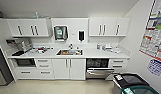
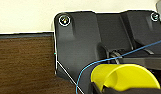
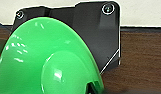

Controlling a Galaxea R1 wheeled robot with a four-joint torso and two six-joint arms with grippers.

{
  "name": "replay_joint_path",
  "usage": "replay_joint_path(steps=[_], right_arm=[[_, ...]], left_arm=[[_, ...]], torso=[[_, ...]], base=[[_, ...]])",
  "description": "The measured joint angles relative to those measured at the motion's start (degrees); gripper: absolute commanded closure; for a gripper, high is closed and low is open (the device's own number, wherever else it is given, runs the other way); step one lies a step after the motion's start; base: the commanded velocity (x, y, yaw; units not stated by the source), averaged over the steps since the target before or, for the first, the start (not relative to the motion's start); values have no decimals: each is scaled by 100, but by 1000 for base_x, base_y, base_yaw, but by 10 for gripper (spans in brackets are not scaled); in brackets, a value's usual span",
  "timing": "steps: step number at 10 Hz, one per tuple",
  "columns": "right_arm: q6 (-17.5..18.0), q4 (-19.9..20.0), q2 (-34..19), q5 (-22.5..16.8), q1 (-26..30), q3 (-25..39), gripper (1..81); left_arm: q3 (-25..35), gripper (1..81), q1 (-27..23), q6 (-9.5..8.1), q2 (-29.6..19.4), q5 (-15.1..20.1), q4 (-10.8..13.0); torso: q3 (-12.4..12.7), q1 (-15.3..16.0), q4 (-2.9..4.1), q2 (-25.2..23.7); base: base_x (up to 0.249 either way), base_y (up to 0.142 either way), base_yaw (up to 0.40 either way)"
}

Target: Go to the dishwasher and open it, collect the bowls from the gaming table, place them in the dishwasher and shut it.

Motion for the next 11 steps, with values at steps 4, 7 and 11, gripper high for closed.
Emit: replay_joint_path(steps=[4,7,11], right_arm=[[16,-6,-41,16,105,-29,811],[-5,-16,59,-28,41,-27,811],[0,-16,33,10,71,-16,811]], left_arm=[[-39,811,-160,2,-16,-41,0],[44,811,-38,2,55,0,0],[11,811,-80,2,20,-22,2]], torso=[[-5,21,0,6],[-5,19,0,6],[-5,19,0,6]], base=[[143,0,0],[143,0,0],[126,0,0]])
